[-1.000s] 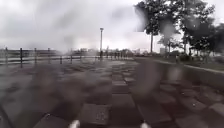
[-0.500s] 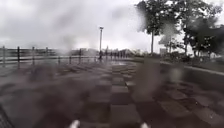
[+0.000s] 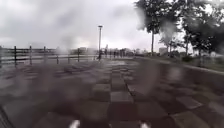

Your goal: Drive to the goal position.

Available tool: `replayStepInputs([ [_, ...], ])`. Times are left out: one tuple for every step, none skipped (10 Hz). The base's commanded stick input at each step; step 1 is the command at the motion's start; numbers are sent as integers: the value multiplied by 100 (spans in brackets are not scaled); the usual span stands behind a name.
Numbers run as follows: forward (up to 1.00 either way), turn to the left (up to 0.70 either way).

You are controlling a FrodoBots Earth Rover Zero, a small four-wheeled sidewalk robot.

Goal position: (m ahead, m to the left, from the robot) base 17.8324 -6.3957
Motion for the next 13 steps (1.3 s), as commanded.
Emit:
replayStepInputs([
  [70,0],
  [70,0],
  [70,0],
  [70,0],
  [70,0],
  [70,0],
  [70,0],
  [70,0],
  [70,0],
  [70,0],
  [70,0],
  [70,0],
  [70,0],
])
